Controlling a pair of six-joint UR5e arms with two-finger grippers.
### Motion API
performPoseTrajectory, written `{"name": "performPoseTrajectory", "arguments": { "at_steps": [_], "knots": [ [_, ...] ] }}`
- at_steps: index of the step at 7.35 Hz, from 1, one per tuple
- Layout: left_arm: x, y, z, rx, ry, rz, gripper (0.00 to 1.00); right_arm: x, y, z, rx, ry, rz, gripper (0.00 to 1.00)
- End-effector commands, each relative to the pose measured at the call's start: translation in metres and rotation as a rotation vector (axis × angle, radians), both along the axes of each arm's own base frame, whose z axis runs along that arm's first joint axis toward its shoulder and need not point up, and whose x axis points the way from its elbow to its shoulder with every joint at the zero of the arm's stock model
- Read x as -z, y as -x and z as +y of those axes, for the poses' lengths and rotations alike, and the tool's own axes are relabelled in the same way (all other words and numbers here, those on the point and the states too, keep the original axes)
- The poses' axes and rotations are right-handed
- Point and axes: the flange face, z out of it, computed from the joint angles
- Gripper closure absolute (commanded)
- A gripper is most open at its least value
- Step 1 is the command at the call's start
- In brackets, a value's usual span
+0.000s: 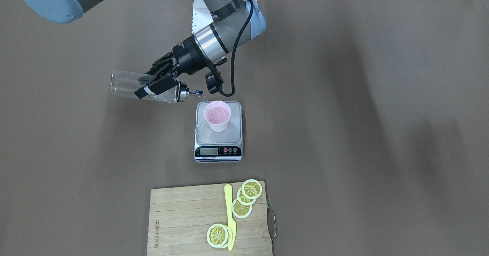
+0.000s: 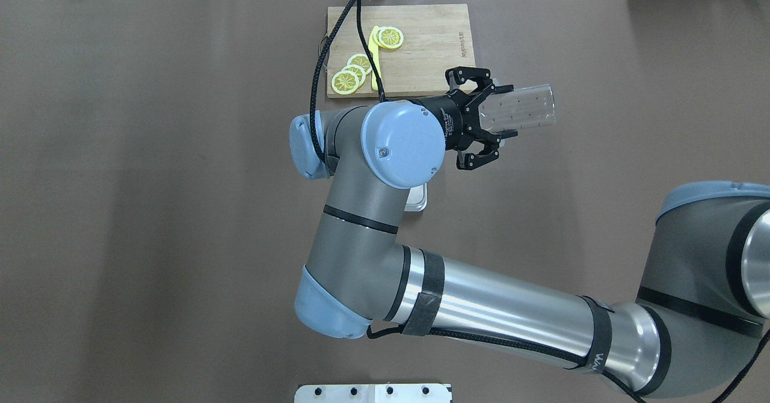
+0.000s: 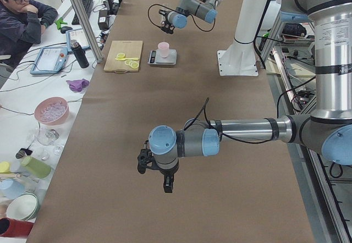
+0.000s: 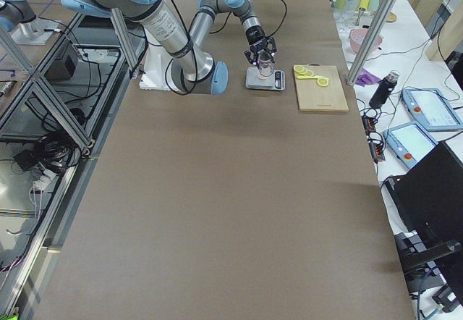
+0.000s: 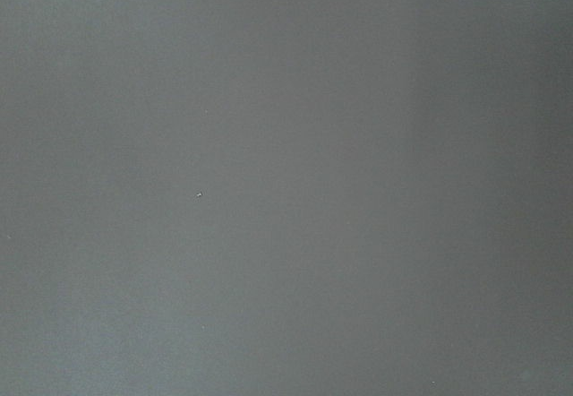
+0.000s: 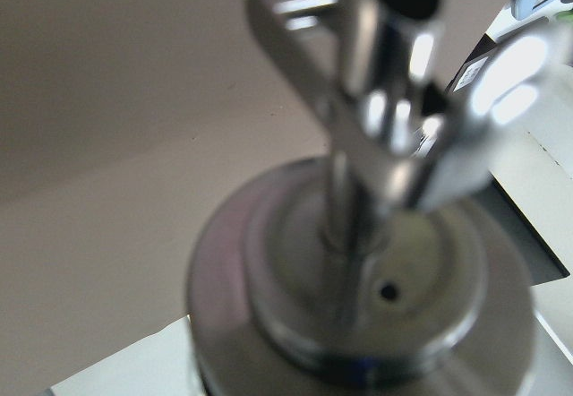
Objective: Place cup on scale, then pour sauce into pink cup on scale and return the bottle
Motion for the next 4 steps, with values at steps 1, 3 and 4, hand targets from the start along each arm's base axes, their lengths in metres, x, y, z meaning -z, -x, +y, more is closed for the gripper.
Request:
{"name": "performPoseTrajectory", "arguments": {
  "at_steps": [1, 3, 4],
  "knots": [
    [0.0, -0.001, 0.0, -0.001, 0.0, 0.001, 0.02, 0.003, 0.007, -0.003, 0.0, -0.027, -0.054, 1.0],
    [0.002, 0.0, 0.0, 0.001, -0.003, 0.001, 0.02, 0.0, 0.013, -0.007, 0.002, -0.057, -0.106, 1.0],
    [0.002, 0.0, 0.0, -0.001, -0.003, 0.001, 0.02, -0.012, 0.017, -0.01, 0.002, -0.072, -0.137, 1.0]
  ]
}}
